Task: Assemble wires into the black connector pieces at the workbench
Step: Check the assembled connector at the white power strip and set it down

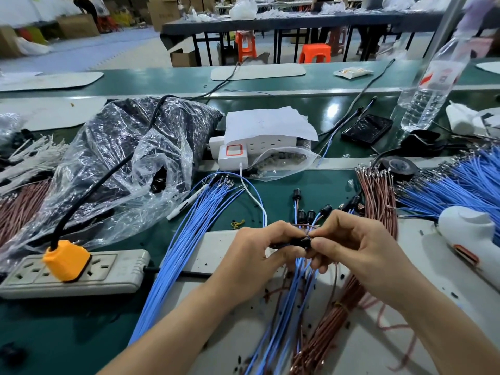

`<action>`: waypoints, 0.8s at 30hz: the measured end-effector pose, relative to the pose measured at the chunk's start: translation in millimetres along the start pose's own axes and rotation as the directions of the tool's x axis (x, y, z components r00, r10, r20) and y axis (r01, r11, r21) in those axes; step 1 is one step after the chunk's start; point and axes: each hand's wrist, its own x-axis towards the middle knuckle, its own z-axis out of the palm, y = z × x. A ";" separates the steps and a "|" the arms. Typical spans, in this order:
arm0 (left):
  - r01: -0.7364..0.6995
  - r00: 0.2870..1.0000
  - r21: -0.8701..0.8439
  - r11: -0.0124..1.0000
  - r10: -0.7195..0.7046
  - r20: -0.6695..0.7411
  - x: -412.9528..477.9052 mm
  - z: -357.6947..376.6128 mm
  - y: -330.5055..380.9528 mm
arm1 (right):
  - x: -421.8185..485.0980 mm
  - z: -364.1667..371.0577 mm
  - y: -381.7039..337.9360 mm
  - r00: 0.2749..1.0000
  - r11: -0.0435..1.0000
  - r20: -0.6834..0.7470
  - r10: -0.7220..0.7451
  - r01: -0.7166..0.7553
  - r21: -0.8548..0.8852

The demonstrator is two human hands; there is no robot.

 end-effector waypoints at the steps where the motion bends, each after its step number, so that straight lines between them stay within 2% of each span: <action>1: 0.002 1.000 -0.016 1.000 -0.002 0.007 -0.1 -0.1 -0.5 | -0.1 -0.6 0.6 1.000 1.000 0.004 0.006 -0.006 0.004; 7: -0.020 0.999 -0.072 0.997 0.023 0.038 -1.4 1.6 -2.0 | 0.2 -1.3 0.7 0.997 0.992 0.025 0.076 -0.078 0.101; 13: 0.018 1.000 -0.103 0.995 -0.016 0.020 -0.1 0.8 -2.5 | 4.7 6.1 5.3 0.994 0.970 -0.006 0.111 -0.107 0.218; 16: 0.043 0.999 -0.151 0.988 -0.040 0.024 -0.4 -0.9 3.4 | 4.5 4.4 6.5 0.981 0.917 0.068 0.184 -0.196 0.347; 20: -0.033 0.999 -0.132 0.991 0.032 -0.012 1.9 -0.6 8.3 | 2.4 2.4 8.5 0.962 0.818 0.190 0.195 -0.267 0.510; 24: 0.005 1.000 -0.204 0.979 -0.001 0.017 2.1 -1.2 6.4 | 4.2 4.8 10.6 0.952 0.799 0.248 0.180 -0.289 0.527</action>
